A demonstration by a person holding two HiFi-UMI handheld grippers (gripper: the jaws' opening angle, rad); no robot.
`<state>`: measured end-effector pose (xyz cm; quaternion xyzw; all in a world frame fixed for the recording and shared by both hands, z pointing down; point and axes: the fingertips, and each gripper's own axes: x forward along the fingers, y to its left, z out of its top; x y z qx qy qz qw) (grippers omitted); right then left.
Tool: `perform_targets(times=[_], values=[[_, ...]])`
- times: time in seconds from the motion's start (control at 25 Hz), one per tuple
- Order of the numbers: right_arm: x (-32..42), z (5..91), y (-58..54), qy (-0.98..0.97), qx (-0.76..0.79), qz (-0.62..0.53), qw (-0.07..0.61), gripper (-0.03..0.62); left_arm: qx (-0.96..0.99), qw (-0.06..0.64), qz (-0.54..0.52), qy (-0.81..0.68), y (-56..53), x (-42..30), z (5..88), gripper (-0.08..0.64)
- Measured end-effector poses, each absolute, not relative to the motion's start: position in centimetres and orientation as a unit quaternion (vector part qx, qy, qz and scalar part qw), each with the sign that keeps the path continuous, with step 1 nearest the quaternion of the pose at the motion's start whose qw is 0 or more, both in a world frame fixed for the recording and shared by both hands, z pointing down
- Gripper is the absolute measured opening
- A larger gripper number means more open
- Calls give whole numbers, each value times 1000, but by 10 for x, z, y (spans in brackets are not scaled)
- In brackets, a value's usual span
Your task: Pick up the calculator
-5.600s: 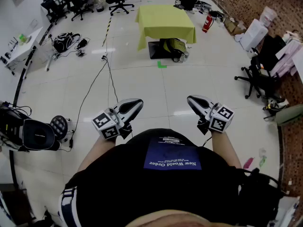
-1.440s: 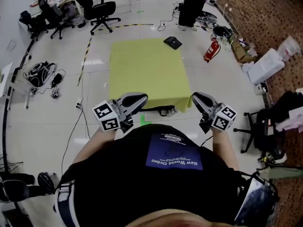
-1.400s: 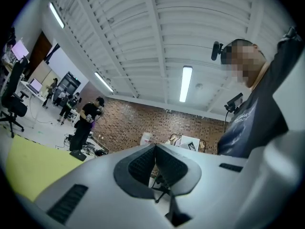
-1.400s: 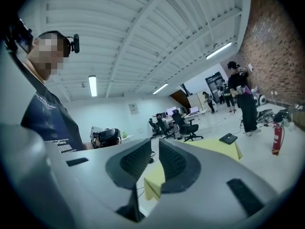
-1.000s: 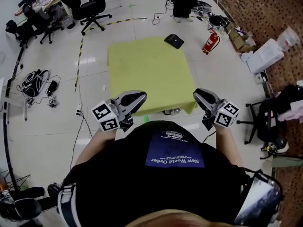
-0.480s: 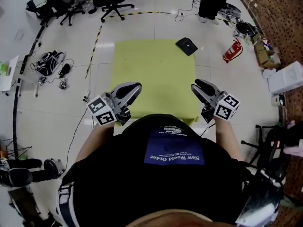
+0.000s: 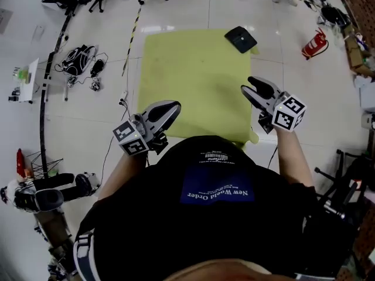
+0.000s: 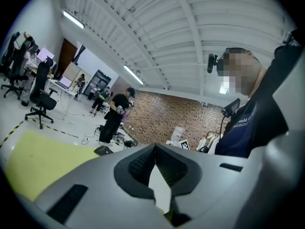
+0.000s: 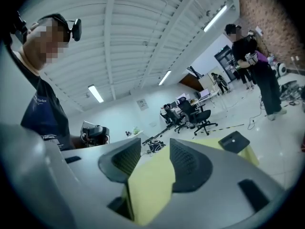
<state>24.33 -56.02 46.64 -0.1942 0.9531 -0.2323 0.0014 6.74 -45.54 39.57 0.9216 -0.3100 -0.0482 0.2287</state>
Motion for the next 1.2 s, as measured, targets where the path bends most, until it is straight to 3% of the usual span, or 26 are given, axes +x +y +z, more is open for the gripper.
perform_targets(times=[0.6, 0.92, 1.04, 1.2], values=[[193, 518, -574, 914, -286, -278, -69, 320, 958, 214, -30, -187, -520, 54, 456, 6], [201, 571, -669, 905, -305, -243, -169, 450, 949, 214, -25, -232, -583, 33, 489, 6], [205, 602, -722, 897, -304, -236, -218, 557, 941, 227, -30, -250, -611, 29, 507, 6], [208, 652, -794, 875, -309, -214, -305, 564, 934, 241, -43, -258, -628, 24, 526, 6]])
